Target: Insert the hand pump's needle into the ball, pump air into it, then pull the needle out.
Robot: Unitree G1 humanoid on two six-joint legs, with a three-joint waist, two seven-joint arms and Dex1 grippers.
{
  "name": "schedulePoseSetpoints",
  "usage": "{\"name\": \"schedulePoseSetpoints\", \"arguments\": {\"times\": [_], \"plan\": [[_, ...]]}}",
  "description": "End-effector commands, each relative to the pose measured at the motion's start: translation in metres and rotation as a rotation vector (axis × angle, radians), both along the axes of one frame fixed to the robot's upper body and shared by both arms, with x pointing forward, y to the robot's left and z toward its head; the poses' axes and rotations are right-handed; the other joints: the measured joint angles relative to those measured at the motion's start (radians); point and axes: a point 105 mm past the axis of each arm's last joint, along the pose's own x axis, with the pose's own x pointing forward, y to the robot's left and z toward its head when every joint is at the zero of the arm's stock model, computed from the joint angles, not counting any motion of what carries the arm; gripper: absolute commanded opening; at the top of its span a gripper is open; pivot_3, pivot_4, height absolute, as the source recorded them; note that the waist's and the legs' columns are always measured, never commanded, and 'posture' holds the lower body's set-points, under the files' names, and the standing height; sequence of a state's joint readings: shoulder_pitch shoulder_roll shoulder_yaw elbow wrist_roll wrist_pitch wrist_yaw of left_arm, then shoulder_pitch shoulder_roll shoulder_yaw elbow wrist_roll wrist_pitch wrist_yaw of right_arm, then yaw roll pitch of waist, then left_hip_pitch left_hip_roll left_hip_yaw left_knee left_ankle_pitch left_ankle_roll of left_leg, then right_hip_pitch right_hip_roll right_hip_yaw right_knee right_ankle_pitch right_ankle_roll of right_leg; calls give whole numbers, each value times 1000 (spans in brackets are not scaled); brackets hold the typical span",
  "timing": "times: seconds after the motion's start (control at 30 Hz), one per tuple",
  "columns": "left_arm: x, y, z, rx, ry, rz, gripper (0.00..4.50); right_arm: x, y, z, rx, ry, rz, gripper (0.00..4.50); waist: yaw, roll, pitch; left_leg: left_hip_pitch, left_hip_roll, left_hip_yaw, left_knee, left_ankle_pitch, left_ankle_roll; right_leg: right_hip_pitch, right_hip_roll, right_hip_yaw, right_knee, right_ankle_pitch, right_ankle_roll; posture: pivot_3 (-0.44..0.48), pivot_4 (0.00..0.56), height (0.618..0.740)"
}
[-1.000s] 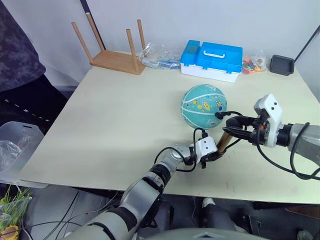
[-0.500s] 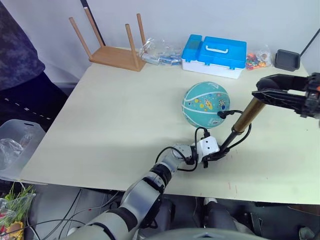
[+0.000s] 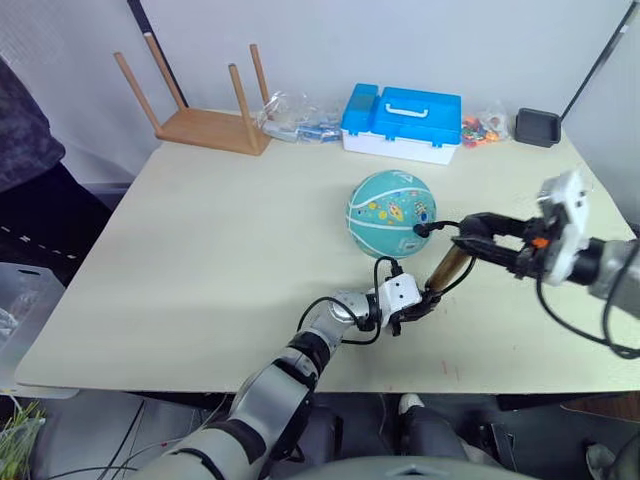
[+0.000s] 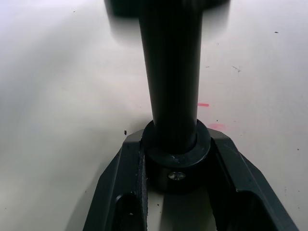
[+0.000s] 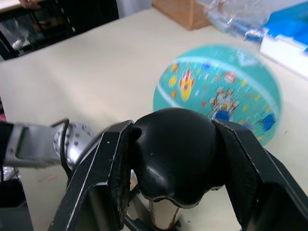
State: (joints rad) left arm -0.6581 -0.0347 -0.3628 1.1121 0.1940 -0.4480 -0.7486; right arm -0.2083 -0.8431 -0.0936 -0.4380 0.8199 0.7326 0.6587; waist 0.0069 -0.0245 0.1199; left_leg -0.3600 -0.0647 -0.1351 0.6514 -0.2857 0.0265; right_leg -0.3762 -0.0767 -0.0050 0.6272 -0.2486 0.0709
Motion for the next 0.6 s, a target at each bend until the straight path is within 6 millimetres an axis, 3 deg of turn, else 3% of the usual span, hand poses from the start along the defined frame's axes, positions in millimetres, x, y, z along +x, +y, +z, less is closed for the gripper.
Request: {"name": "schedulePoseSetpoints", "arguments": {"times": [0.03,0.13,0.2,0.4,0.6], "plan": [[-16,25,-36,118,105,1,1089,-13,4,-93,-130,267,-7,2048,-4,-3,-4,0,0,0,0,0,0,0,1,0,0,0,0,0,150,740],[-15,31,-38,126,107,11,1089,-9,6,-98,-136,245,-16,2048,-13,-4,-8,2,2,0,0,0,-1,0,4,2,0,2,-5,0,150,740],[-15,32,-38,127,108,14,1089,-3,6,-83,-111,192,-23,2048,-20,-5,-9,2,3,0,-1,0,-1,0,5,3,0,2,-5,0,150,740],[-16,34,-41,135,119,23,1089,5,-2,3,16,-13,-47,2048,-19,2,-3,1,4,-1,0,0,-1,-1,6,3,0,4,-7,0,150,740],[-18,31,-43,141,131,18,1089,-10,-13,91,59,-173,-26,2048,-10,16,13,-5,1,0,1,0,-1,-5,3,5,0,4,-7,0,150,740]]}}
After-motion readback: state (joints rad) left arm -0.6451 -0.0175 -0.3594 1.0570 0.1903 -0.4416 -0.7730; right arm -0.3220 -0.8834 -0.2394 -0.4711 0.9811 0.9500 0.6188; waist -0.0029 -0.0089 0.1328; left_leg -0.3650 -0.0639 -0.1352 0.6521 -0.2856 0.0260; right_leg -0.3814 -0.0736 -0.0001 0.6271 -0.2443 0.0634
